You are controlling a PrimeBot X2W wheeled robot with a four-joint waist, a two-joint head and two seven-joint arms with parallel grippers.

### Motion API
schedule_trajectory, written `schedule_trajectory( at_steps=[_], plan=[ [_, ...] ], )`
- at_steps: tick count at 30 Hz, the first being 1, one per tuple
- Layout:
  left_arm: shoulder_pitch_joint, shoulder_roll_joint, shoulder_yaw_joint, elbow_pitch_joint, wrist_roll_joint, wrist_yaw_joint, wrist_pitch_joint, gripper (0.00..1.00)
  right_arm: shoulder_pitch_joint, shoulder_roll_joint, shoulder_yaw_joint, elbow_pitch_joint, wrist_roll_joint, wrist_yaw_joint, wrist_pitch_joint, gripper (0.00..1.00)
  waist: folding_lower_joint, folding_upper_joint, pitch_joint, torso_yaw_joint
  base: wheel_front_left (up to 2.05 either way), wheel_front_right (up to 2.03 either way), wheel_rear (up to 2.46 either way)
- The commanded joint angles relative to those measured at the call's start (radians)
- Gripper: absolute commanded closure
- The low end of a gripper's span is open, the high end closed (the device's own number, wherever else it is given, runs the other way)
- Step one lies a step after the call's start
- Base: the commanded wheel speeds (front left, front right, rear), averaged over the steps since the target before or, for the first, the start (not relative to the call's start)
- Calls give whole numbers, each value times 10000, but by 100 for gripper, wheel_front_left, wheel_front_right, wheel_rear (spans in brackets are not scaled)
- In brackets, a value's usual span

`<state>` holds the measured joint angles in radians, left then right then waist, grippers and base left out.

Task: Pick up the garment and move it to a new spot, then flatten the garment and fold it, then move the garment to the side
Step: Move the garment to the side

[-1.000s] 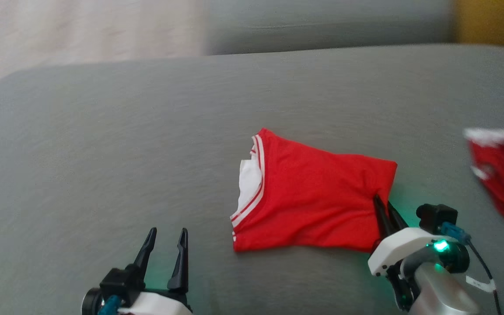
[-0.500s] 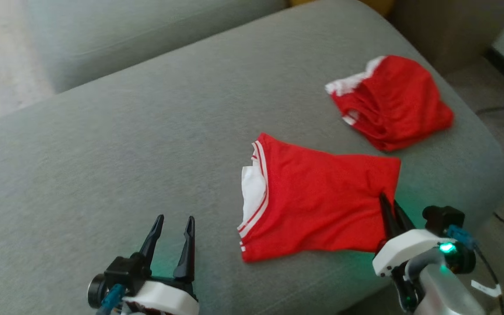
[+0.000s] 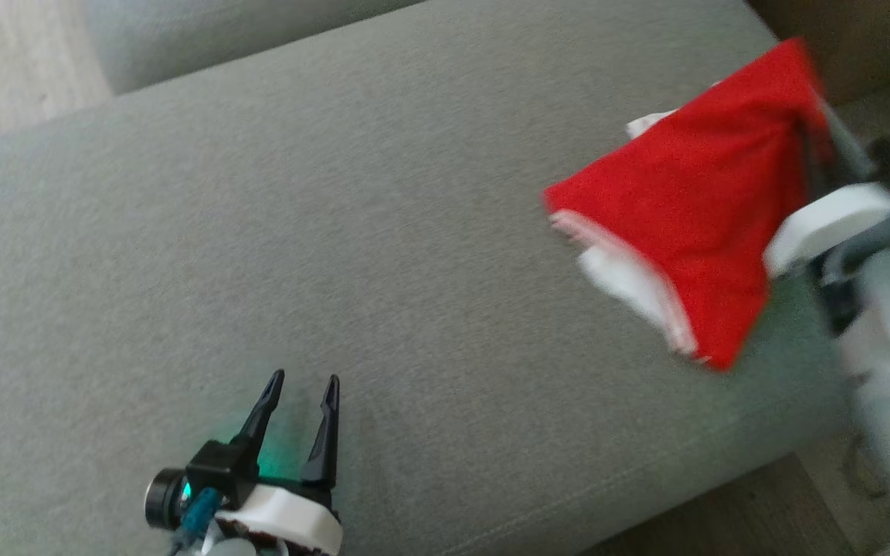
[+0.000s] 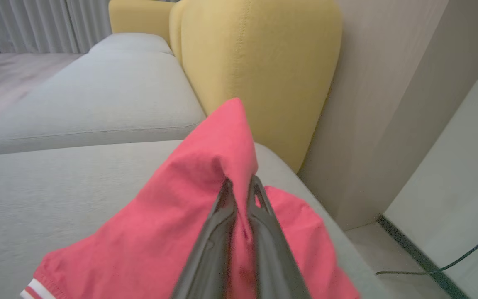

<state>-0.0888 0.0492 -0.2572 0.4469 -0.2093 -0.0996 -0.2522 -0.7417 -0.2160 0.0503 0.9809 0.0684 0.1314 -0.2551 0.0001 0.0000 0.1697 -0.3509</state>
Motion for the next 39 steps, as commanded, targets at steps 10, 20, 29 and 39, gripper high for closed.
schedule_trajectory(
  at_steps=[10, 20, 29, 39],
  plan=[
    [-629, 10, 434, -285, 283, -175, -95, 0, -1539, -1622, -4243, 766, -3379, -7, 230, 0, -1, 0, 565, 899, 0, 0, 0],
    [-515, 10, 944, -503, 240, -50, -95, 0, -905, 395, -5112, -716, -4181, -7, -60, 0, -1, 0, 204, 1040, 0, 0, 0],
    [-384, 10, 1037, -602, 48, 183, -95, 0, 1459, 1552, -3138, -2815, -2358, -7, -64, 0, -1, 0, -234, 1563, 0, 0, 0],
    [100, 10, 1145, -708, -244, 710, -95, 0, 4362, 1654, -1391, -4202, -140, -7, -65, 0, -1, 0, -859, 2729, 0, 0, 0]
  ],
)
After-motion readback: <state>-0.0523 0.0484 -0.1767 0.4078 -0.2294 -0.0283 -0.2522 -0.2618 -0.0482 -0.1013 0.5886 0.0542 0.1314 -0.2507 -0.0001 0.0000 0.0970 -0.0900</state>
